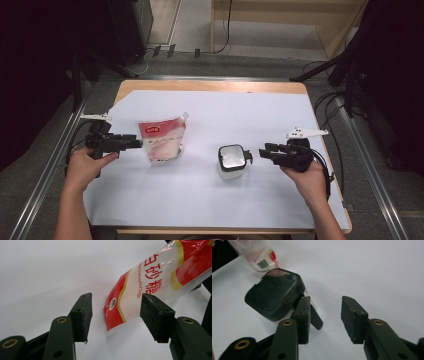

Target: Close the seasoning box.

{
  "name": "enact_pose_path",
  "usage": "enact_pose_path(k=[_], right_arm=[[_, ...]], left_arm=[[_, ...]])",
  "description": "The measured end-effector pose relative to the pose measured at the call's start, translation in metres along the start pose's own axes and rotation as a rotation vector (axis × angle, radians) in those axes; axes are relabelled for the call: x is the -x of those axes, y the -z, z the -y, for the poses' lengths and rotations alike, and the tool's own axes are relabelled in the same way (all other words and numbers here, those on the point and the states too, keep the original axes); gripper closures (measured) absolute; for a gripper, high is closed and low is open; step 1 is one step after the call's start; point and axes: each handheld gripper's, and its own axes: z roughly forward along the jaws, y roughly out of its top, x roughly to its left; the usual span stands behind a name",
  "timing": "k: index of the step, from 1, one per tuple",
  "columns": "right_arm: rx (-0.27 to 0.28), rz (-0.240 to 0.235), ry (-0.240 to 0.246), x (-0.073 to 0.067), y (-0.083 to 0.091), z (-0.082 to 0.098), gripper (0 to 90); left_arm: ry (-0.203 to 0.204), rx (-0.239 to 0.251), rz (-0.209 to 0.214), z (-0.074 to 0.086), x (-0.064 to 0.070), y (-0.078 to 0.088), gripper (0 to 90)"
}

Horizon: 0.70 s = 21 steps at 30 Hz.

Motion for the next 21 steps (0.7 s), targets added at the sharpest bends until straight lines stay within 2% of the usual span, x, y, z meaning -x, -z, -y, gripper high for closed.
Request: enact_pose_path(k=[1, 8, 14, 18, 21], right_arm=[[0.007, 0.022, 0.007, 0.005, 0.002, 0.003, 57.3], [0.016, 0.068, 0.001, 0.02, 0.008, 0.011, 50.5], [0.013, 0.094, -0.011, 0.031, 0.005, 0.021, 47.3], [-0.006, 0.098, 0.001, 0.036, 0.001, 0.024, 47.4], [-0.009, 0.103, -0.026, 0.042, -0.004, 0.026, 47.4]], left_arm=[[-0.001, 0.002, -0.003, 0.0, 0.0, -0.001, 44.1], [-0.011, 0.005, -0.011, 0.001, 0.001, -0.003, 44.2], [-0.015, 0.008, -0.016, 0.002, 0.0, -0.005, 44.0], [-0.015, 0.001, -0.023, 0.002, 0.0, -0.007, 43.9], [-0.014, 0.001, -0.02, 0.003, -0.001, -0.009, 43.8]])
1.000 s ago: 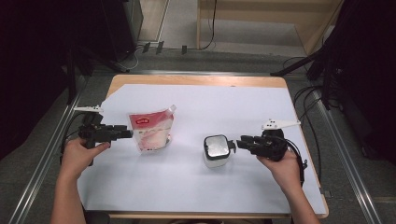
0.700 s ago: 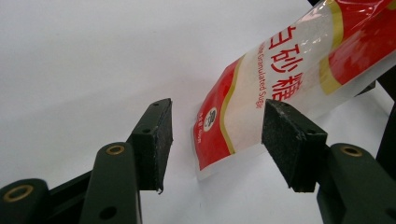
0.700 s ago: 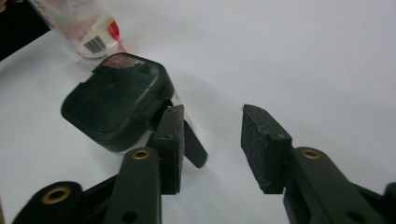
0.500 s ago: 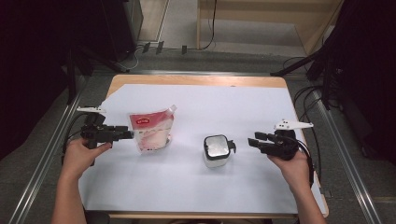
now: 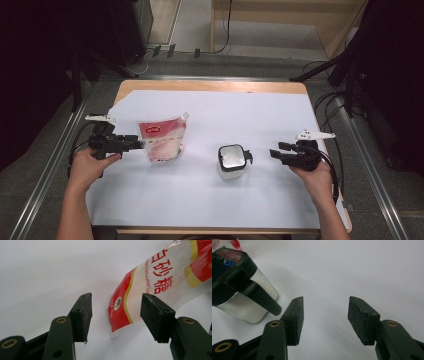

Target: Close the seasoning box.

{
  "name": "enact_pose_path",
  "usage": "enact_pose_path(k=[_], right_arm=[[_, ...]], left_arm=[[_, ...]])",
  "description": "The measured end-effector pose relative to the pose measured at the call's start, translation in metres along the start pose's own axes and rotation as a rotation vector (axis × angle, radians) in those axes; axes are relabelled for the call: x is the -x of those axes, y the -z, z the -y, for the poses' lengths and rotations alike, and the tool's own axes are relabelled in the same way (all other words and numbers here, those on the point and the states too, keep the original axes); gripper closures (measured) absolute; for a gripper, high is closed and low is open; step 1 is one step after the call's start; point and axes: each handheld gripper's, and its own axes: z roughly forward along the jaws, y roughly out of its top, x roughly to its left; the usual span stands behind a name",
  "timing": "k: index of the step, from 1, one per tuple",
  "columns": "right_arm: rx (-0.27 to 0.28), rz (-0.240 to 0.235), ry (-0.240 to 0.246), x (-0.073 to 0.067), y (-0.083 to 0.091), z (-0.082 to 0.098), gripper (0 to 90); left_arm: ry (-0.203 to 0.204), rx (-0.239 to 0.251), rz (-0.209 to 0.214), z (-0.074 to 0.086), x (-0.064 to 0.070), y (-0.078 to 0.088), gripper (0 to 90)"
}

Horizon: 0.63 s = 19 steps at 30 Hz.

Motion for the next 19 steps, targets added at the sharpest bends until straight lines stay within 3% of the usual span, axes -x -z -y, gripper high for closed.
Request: enact_pose_path(k=[8, 19], right_arm=[[-0.028, 0.021, -0.015, 0.0081, -0.007, 0.004, 47.2], [-0.039, 0.022, -0.026, 0.0084, -0.011, 0.005, 48.0]], left_arm=[[0.007, -0.009, -0.003, 0.0017, -0.0023, -0.003, 42.9], [0.012, -0.014, -0.004, 0.0026, -0.0044, -0.0038, 42.5]])
